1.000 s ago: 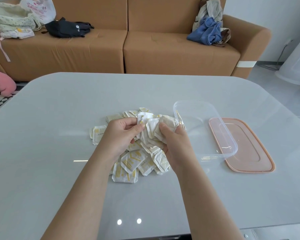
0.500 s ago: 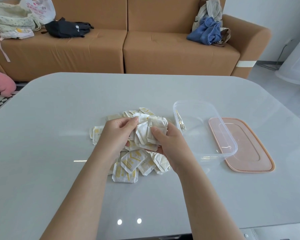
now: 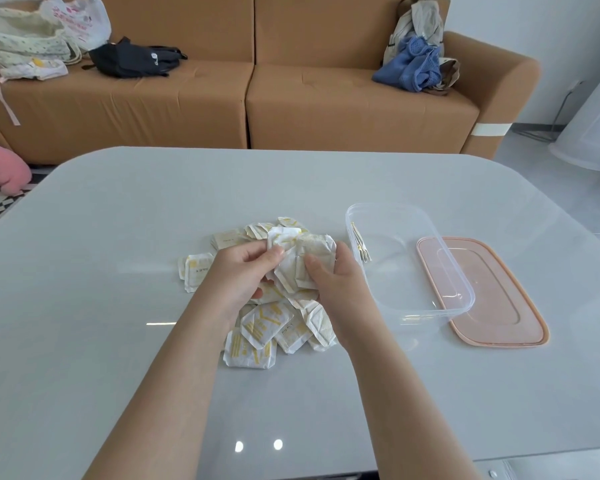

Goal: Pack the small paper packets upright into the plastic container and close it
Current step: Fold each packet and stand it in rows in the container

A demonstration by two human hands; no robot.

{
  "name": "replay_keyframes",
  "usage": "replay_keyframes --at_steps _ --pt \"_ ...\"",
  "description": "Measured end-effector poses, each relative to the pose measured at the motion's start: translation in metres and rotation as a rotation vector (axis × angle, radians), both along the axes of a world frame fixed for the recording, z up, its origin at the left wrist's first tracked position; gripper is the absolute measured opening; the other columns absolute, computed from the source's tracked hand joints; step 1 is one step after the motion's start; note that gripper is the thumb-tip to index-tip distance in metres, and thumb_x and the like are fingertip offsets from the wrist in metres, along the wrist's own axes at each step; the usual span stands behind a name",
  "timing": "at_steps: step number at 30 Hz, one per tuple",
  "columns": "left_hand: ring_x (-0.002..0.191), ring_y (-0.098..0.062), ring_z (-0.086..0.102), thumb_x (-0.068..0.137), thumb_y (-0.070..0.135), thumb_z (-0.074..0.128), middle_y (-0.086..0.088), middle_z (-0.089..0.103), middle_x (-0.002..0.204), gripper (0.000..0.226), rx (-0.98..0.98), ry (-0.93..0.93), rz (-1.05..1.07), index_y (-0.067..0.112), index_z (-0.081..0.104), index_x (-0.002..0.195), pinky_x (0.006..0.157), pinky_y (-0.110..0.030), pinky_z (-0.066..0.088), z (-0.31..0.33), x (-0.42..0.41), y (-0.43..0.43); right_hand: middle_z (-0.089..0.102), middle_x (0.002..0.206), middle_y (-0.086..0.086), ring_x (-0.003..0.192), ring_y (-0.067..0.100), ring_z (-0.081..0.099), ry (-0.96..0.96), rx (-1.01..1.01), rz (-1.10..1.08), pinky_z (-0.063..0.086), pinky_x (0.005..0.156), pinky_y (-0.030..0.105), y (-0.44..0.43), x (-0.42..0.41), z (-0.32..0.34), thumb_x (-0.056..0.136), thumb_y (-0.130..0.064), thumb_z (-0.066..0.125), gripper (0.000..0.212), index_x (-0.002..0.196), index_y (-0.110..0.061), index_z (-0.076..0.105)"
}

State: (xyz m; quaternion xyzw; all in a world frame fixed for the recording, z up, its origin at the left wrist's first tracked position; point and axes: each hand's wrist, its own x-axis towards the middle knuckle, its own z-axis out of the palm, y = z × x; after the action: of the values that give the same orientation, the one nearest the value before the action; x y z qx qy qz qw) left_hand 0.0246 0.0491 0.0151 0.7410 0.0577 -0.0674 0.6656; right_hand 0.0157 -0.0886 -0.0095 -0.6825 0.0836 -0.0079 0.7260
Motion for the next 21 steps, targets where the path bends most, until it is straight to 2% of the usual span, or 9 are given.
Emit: replay_keyframes --at_steps 3,7,10,12,14,16,18,19,21 --pt "0.063 -0.004 0.058 0.091 0.020 0.064 0.013 0.067 0.065 0.014 0.029 0.013 -0.017 0.026 0.074 0.084 0.058 -0.022 0.043 -0.002 0.000 0.000 0.068 0.105 0.016 0.099 0.033 0.068 0.036 0.074 -0.025 0.053 0.088 0.057 0.001 0.000 0.000 0.095 -0.018 0.055 0.009 0.102 -0.014 0.057" --pt "0.071 -0.007 0.060 0.088 0.014 0.066 0.010 0.069 0.074 0.015 0.050 0.016 -0.045 0.026 0.073 0.093 0.064 -0.023 0.046 -0.003 0.000 -0.002 0.068 0.112 0.018 0.102 0.032 0.067 0.130 0.243 -0.054 0.052 0.091 0.056 0.005 -0.001 -0.002 0.094 -0.018 0.053 0.022 0.113 -0.009 0.057" --pt "0.062 -0.002 0.058 0.087 0.013 0.068 0.010 0.067 0.069 0.015 0.083 -0.026 -0.062 0.026 0.073 0.092 0.062 -0.021 0.046 -0.006 0.000 -0.003 0.065 0.116 0.024 0.100 0.033 0.067 0.183 0.412 -0.050 0.055 0.090 0.049 0.005 -0.002 0.000 0.098 -0.009 0.046 0.025 0.120 -0.001 0.056" --pt "0.058 0.001 0.057 0.086 0.011 0.068 0.008 0.070 0.073 0.018 0.102 -0.076 -0.059 0.027 0.073 0.091 0.060 -0.020 0.045 -0.006 0.000 -0.005 0.065 0.115 0.028 0.095 0.032 0.067 0.206 0.452 -0.028 0.054 0.088 0.047 0.004 -0.002 0.003 0.098 -0.004 0.042 0.028 0.119 0.005 0.058" --pt "0.057 0.003 0.058 0.087 0.009 0.067 0.004 0.074 0.080 0.021 0.095 -0.123 -0.053 0.028 0.073 0.092 0.057 -0.017 0.045 -0.008 0.000 -0.005 0.065 0.107 0.031 0.092 0.033 0.065 0.221 0.458 -0.006 0.053 0.089 0.047 0.003 -0.001 0.006 0.093 0.002 0.040 0.031 0.116 0.014 0.057" --pt "0.057 -0.001 0.056 0.089 0.008 0.064 0.000 0.074 0.078 0.018 0.110 -0.162 -0.075 0.023 0.074 0.092 0.056 -0.016 0.045 -0.008 0.000 -0.004 0.062 0.094 0.027 0.086 0.034 0.062 0.222 0.451 0.010 0.052 0.088 0.046 0.002 -0.001 0.008 0.088 0.007 0.036 0.030 0.107 0.019 0.056" --pt "0.060 -0.011 0.048 0.092 0.015 0.060 -0.011 0.064 0.071 0.014 0.195 -0.201 -0.140 0.008 0.072 0.091 0.059 -0.024 0.041 -0.010 0.002 -0.002 0.062 0.083 0.019 0.078 0.031 0.064 0.221 0.385 0.032 0.052 0.089 0.048 0.002 0.000 0.007 0.086 0.007 0.037 0.023 0.095 0.008 0.058" --pt "0.062 -0.015 0.043 0.093 0.020 0.058 -0.013 0.055 0.069 0.022 0.236 -0.213 -0.169 0.000 0.066 0.091 0.060 -0.027 0.038 -0.012 0.003 -0.001 0.063 0.082 0.016 0.079 0.030 0.064 0.218 0.306 0.031 0.052 0.091 0.051 0.003 0.000 0.006 0.084 0.003 0.040 0.020 0.094 0.002 0.058" --pt "0.062 -0.017 0.037 0.095 0.025 0.055 -0.009 0.045 0.069 0.032 0.287 -0.221 -0.201 -0.006 0.058 0.088 0.061 -0.029 0.033 -0.014 0.003 0.000 0.064 0.092 0.016 0.088 0.029 0.065 0.191 0.121 0.017 0.052 0.092 0.052 0.006 -0.001 0.004 0.079 -0.012 0.046 0.026 0.101 -0.004 0.057"
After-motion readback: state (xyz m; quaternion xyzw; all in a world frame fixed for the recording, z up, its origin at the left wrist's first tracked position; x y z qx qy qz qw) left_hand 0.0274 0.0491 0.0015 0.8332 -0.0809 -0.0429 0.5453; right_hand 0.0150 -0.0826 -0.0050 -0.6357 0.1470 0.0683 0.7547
